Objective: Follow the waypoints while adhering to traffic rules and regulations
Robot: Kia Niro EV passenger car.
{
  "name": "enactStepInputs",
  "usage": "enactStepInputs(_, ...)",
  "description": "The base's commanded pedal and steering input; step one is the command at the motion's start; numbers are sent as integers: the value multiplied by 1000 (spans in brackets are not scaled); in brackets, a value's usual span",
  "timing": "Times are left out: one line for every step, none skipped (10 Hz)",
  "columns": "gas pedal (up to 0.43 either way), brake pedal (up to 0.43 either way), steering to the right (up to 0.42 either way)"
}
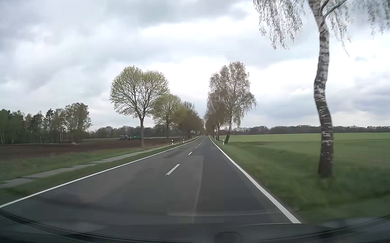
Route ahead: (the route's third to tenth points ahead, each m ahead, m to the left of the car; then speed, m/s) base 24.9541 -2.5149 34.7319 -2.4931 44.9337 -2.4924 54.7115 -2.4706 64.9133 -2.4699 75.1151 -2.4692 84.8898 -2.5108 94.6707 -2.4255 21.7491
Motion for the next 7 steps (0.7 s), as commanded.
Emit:
enactStepInputs(98,0,-1)
enactStepInputs(87,0,-1)
enactStepInputs(87,0,-1)
enactStepInputs(87,0,-1)
enactStepInputs(87,0,-1)
enactStepInputs(87,0,-1)
enactStepInputs(87,0,-1)
